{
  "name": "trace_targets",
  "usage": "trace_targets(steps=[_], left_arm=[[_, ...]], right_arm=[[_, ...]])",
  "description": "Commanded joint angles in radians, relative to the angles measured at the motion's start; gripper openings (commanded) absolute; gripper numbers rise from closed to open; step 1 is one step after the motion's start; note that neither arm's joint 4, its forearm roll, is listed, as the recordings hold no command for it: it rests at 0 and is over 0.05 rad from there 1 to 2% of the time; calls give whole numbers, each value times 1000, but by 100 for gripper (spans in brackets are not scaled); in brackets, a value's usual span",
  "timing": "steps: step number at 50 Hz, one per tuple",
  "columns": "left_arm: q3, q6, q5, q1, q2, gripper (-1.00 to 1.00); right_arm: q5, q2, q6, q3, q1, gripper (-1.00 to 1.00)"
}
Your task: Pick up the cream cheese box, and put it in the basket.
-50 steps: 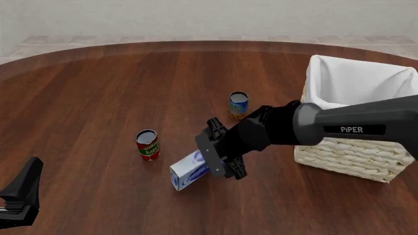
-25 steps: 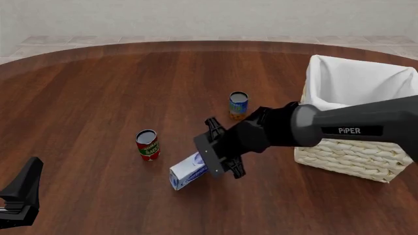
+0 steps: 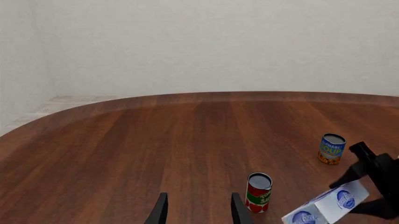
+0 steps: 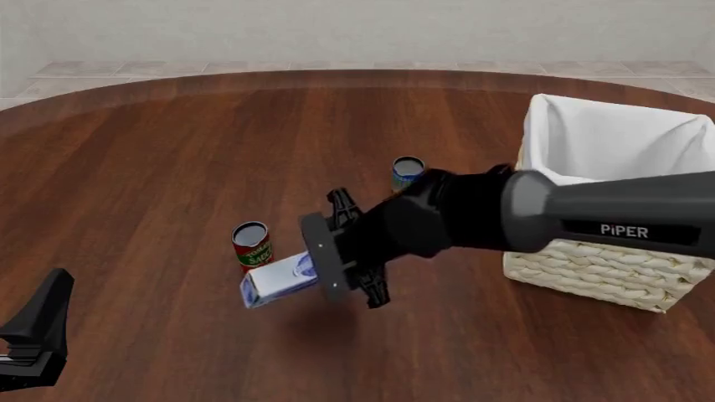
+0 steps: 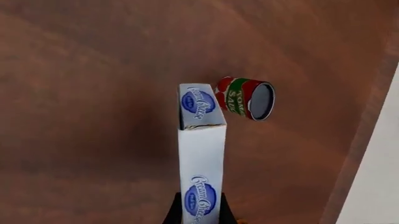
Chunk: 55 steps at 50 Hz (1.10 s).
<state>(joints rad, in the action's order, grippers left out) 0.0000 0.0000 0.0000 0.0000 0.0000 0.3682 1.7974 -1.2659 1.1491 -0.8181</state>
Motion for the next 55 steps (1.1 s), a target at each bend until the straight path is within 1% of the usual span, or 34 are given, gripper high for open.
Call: trace_targets(steps=[1, 3, 4, 5, 6, 7, 10, 11, 12, 13, 15, 16, 18, 21, 22, 23, 24, 25, 26, 27, 30, 33, 34, 35, 37, 39, 41, 43, 45, 46, 47, 50, 51, 55], left_arm=[[0, 0, 0, 0, 0, 100], [0, 0, 0, 0, 0, 100], [0, 0, 0, 0, 0, 100], [0, 0, 0, 0, 0, 100], [0, 0, 0, 0, 0, 100], [0, 0, 0, 0, 0, 100], [0, 0, 0, 0, 0, 100], [0, 0, 0, 0, 0, 100], [0, 0, 0, 0, 0, 100], [0, 0, 0, 0, 0, 100], [0, 0, 0, 0, 0, 100], [0, 0, 0, 0, 0, 100], [0, 0, 0, 0, 0, 100], [0, 0, 0, 0, 0, 100], [0, 0, 0, 0, 0, 100], [0, 0, 0, 0, 0, 100], [0, 0, 0, 0, 0, 100], [0, 0, 0, 0, 0, 100], [0, 0, 0, 0, 0, 100], [0, 0, 0, 0, 0, 100], [0, 0, 0, 0, 0, 100], [0, 0, 0, 0, 0, 100], [0, 0, 0, 0, 0, 100], [0, 0, 0, 0, 0, 100], [0, 0, 0, 0, 0, 100], [0, 0, 0, 0, 0, 100], [0, 0, 0, 0, 0, 100], [0, 0, 0, 0, 0, 100], [0, 0, 0, 0, 0, 100], [0, 0, 0, 0, 0, 100], [0, 0, 0, 0, 0, 100], [0, 0, 0, 0, 0, 100], [0, 0, 0, 0, 0, 100], [0, 0, 0, 0, 0, 100]], right_arm=[[38, -72, 121, 27, -47, -100], [39, -88, 149, 32, -59, -100], [48, -93, 176, 48, -67, -100], [64, -98, 217, 73, -80, -100], [65, -98, 217, 74, -80, -100], [72, -105, 243, 84, -92, -100], [78, -129, 291, 102, -101, -100], [73, -143, 299, 99, -106, -100], [50, -154, 271, 71, -94, -100], [40, -162, 271, 57, -88, -100], [37, -182, 312, 56, -98, -100], [49, -190, 353, 77, -104, -100], [43, -196, 357, 74, -103, -100], [41, -238, 438, 97, -96, -100], [35, -251, 450, 95, -98, -100], [38, -259, 474, 102, -98, -100], [38, -259, 474, 102, -98, -100], [36, -276, 501, 105, -98, -100], [36, -276, 501, 105, -98, -100], [38, -289, 542, 119, -97, -100], [16, -308, 582, 125, -75, -100], [9, -329, 643, 125, -75, -100], [9, -329, 643, 125, -75, -100], [3, -339, 678, 124, -77, -100], [-7, -347, 685, 118, -69, -100], [-31, -348, 692, 114, -24, -100], [-27, -355, 755, 125, -26, -100], [-49, -375, 788, 115, -22, -100], [-62, -405, 855, 114, -27, -100], [-73, -418, 869, 106, -24, -100], [-89, -436, 899, 99, -13, -100], [-115, -470, 956, 75, -9, -100], [-125, -484, 983, 68, -1, -100], [-167, -524, 1018, 22, 26, -100]])
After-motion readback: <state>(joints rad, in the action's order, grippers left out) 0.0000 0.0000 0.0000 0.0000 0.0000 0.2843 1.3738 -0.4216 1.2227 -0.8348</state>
